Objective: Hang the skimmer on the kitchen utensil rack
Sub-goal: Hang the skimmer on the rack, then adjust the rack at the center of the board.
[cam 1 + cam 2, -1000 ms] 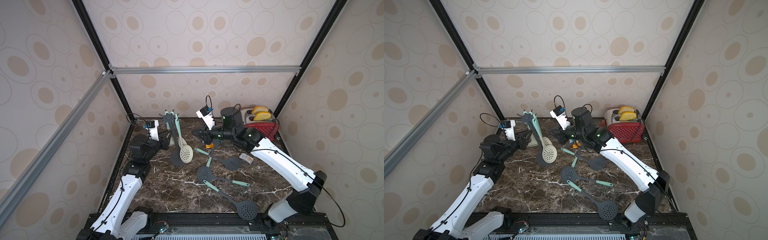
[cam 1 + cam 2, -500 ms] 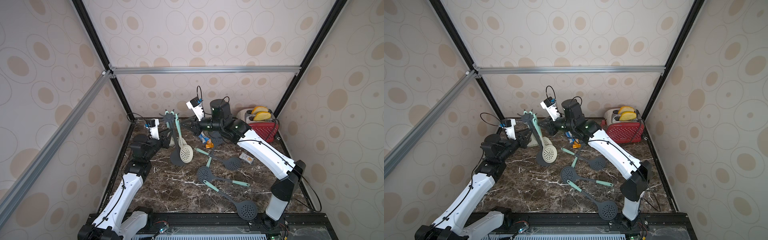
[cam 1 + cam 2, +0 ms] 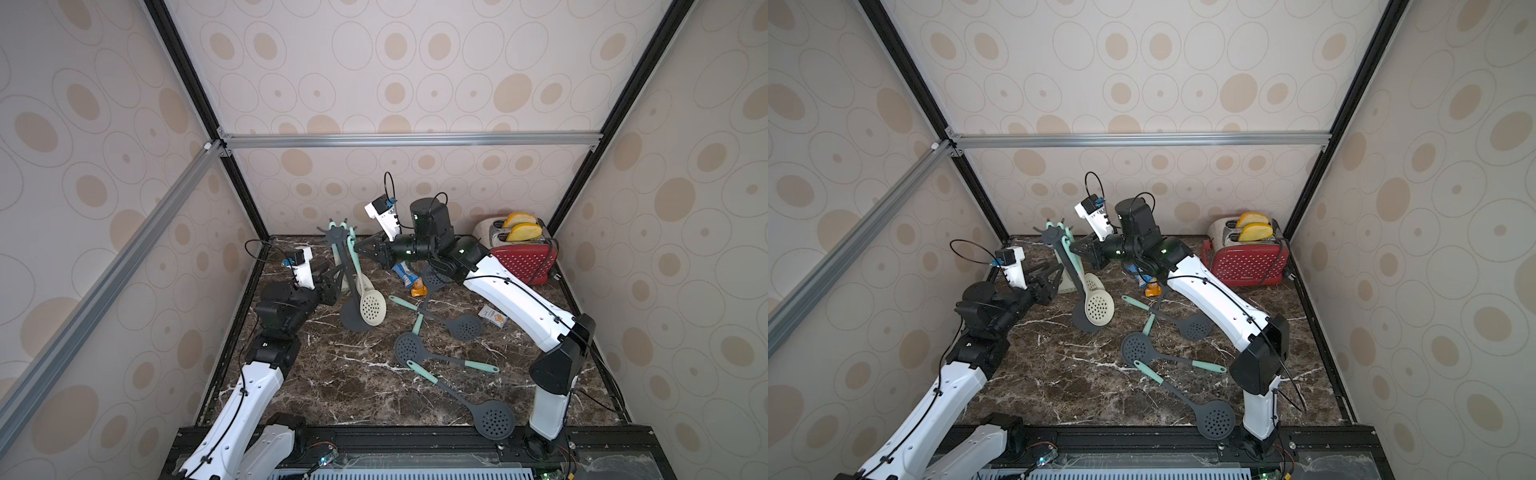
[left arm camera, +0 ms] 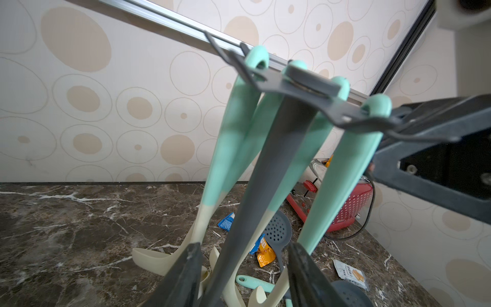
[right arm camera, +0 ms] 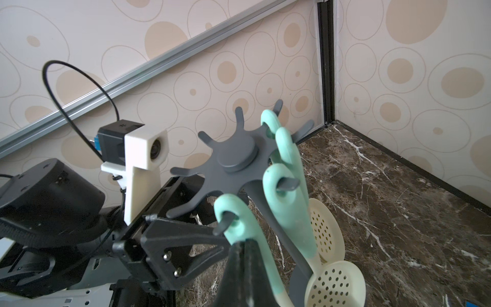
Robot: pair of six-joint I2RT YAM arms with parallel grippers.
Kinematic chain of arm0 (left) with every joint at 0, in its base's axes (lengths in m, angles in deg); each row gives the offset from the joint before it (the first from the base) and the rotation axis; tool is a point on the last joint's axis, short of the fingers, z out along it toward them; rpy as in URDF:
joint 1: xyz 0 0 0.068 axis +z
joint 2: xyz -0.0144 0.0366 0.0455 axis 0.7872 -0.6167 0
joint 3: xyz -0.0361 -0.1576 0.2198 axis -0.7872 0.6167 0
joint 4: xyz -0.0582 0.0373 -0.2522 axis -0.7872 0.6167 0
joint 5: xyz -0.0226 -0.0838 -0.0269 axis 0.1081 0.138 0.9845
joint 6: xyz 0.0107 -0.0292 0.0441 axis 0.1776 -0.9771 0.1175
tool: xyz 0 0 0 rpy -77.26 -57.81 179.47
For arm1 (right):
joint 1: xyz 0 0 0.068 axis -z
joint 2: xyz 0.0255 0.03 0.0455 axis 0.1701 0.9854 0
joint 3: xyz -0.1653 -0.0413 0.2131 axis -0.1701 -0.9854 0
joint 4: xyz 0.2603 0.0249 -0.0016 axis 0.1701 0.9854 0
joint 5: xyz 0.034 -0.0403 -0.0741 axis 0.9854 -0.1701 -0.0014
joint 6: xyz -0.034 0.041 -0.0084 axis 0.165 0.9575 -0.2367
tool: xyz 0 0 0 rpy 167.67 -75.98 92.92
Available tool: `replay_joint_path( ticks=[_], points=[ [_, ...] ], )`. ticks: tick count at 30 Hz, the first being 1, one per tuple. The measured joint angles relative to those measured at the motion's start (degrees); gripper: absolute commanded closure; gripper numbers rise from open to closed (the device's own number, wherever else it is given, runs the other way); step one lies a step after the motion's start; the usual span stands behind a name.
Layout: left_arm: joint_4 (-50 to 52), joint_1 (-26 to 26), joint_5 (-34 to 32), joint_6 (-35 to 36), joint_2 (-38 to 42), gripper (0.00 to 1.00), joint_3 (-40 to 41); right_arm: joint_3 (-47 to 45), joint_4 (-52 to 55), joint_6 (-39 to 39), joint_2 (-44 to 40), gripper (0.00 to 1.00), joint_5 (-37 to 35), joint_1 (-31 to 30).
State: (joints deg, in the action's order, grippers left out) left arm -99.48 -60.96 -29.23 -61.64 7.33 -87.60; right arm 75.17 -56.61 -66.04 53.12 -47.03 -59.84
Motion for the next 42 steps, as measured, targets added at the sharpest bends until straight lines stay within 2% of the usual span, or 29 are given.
replay_joint_path(
  ticks=[5, 13, 21, 35, 42],
  points=[
    [-3.78, 0.0, -0.37, -0.59, -1.11, 0.56, 2.69, -5.4, 0.55, -1.2, -3.34, 1.0, -1.86, -0.09],
    [-12.02, 0.0, 3.48, -2.64, -9.27, 0.56, 4.44, -20.5, 2.62, -5.38, -17.94, 1.0, -7.32, -0.07],
    [-14.45, 0.0, 5.95, -2.27, -14.21, 0.55, 3.76, -30.05, 3.26, -7.74, -29.62, 1.0, -12.31, 0.52],
    [-15.39, 0.0, 8.13, 1.16, -22.88, 0.52, 1.22, -38.66, 5.75, -7.98, -35.93, 1.0, -15.98, 0.98],
    [-16.28, -0.07, 9.18, 1.81, -25.73, 0.62, 0.59, -40.17, 6.01, -7.85, -37.35, 1.0, -16.41, 1.33]
  ],
)
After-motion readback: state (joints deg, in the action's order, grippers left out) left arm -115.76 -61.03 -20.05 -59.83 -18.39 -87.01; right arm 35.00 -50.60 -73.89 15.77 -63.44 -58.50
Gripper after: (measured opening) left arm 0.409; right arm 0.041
